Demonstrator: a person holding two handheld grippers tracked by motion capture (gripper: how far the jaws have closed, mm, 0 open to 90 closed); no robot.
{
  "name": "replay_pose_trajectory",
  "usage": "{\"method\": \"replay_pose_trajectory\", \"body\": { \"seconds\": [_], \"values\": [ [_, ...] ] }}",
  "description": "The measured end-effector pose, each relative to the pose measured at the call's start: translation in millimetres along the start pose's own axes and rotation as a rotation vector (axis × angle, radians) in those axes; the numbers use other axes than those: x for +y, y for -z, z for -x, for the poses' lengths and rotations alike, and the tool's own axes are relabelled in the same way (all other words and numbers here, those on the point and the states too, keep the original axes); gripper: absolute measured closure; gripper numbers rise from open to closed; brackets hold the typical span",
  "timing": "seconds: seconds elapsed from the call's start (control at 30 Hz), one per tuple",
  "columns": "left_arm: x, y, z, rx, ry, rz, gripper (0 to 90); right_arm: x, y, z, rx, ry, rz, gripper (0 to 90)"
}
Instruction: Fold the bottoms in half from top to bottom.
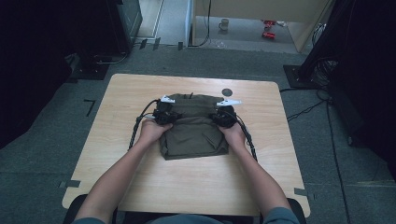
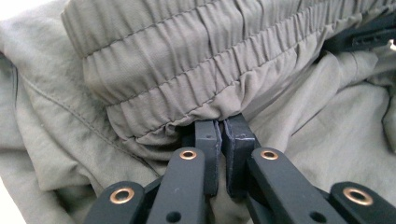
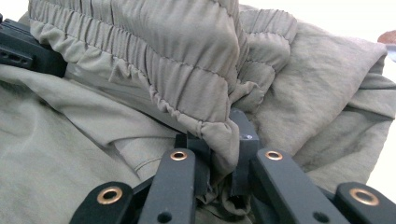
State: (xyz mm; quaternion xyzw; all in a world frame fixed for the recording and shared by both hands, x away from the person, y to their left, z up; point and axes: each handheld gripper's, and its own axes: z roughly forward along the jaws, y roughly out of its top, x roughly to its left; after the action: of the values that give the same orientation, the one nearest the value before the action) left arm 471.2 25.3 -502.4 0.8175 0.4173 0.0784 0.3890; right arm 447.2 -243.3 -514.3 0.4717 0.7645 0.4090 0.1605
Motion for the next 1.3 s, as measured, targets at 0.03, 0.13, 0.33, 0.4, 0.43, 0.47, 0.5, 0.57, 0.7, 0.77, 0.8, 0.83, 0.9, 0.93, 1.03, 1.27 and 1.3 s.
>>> {"method": "replay_pose_trajectory", "body": {
  "seconds": [0.03,0.13,0.33,0.4,0.43,0.47,0.5,0.57,0.7,0.77,0.8,0.83,0.9,0.93,1.03,1.27,1.3],
  "values": [
    [2.5,-1.8,-2.3,-0.001,0.004,0.000,87.7,1.9,-1.9,1.8,-0.001,0.000,0.000,81.7],
    [10.3,-7.1,-7.3,0.006,-0.001,-0.004,87.6,7.1,-7.4,5.9,-0.011,-0.004,0.001,81.6],
    [24.4,-14.8,-14.8,0.035,-0.007,-0.002,87.7,16.6,-18.7,16.5,-0.017,-0.008,0.016,81.4],
    [25.5,-13.6,-14.4,0.045,-0.011,0.013,88.0,19.1,-20.7,18.5,-0.016,-0.026,0.019,81.8],
    [26.1,-11.4,-14.2,0.046,-0.011,0.025,88.3,21.5,-20.3,18.8,-0.011,-0.039,0.016,82.0],
    [27.1,-8.1,-13.8,0.041,-0.010,0.041,88.5,24.0,-18.9,18.7,-0.009,-0.042,0.015,82.1],
    [28.3,-4.0,-12.6,0.042,-0.014,0.055,88.7,26.7,-16.3,17.9,-0.011,-0.035,0.022,82.2],
    [32.3,5.5,-10.1,0.039,-0.023,0.085,88.8,32.2,-9.3,15.8,-0.009,-0.020,0.042,82.3],
    [36.4,28.8,-1.3,0.031,-0.056,0.153,88.9,43.1,10.1,7.6,-0.010,0.030,0.087,82.3],
    [35.1,39.4,3.3,0.023,-0.063,0.178,88.8,46.8,20.5,3.9,-0.001,0.052,0.107,82.2],
    [33.4,44.2,6.1,0.019,-0.068,0.189,88.8,48.2,25.3,1.7,0.001,0.063,0.115,82.2],
    [31.5,48.6,8.9,0.020,-0.077,0.200,88.7,49.2,30.2,-0.8,0.003,0.073,0.119,82.2],
    [26.3,56.4,14.1,0.012,-0.077,0.221,88.6,49.2,39.4,-5.9,0.014,0.090,0.130,82.2],
    [23.1,60.3,17.1,0.007,-0.082,0.224,88.5,48.2,43.5,-8.4,0.017,0.098,0.130,82.1],
    [13.5,65.5,23.7,-0.006,-0.090,0.222,88.1,41.1,52.5,-14.0,0.034,0.107,0.115,81.8],
    [-7.3,59.5,32.2,-0.009,-0.113,0.161,86.5,16.3,54.2,-19.9,0.052,0.122,0.057,79.4],
    [-9.2,58.4,32.6,-0.009,-0.112,0.152,85.7,12.8,53.3,-20.0,0.053,0.122,0.053,79.2]
  ]
}}
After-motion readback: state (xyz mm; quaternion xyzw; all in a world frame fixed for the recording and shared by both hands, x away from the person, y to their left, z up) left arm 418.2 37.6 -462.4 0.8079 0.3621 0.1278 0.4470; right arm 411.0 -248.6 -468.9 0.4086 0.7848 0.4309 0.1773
